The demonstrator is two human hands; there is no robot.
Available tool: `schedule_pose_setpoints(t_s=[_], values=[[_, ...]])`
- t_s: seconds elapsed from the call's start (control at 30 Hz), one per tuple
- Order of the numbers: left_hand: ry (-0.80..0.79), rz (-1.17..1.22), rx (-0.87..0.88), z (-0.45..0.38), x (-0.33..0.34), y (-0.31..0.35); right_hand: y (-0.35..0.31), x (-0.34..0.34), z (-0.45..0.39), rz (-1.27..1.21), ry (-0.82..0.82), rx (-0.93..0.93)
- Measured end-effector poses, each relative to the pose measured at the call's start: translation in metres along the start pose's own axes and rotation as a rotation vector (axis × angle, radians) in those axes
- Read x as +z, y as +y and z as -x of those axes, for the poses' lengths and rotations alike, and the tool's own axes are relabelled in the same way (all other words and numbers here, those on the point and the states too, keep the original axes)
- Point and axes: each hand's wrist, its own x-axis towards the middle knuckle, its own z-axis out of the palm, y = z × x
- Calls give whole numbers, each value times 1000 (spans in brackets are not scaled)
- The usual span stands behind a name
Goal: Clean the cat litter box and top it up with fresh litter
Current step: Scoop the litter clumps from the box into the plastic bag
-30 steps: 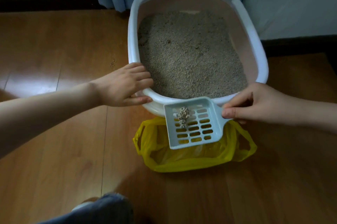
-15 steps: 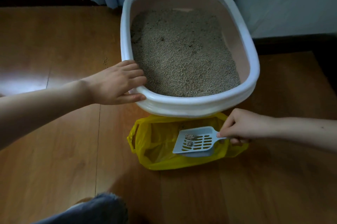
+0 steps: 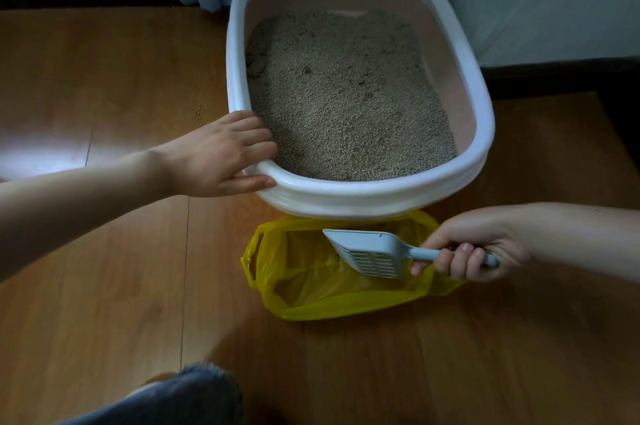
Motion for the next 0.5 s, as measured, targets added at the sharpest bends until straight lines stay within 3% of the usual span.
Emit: schedule_pose_setpoints(t_s=[0.13,0.33,0.43,0.5], values=[[10,9,-3,1,1,0,1,-5,9,95,-1,-59],[-3,20,-29,2,2,1,-38,-20,43,437,80,-21],[-7,9,-46,2,4,1,-70,-30,87,137,89,-233],[-6,-2,-59,0,3,-1,-90,-37,101,52,183,-345]])
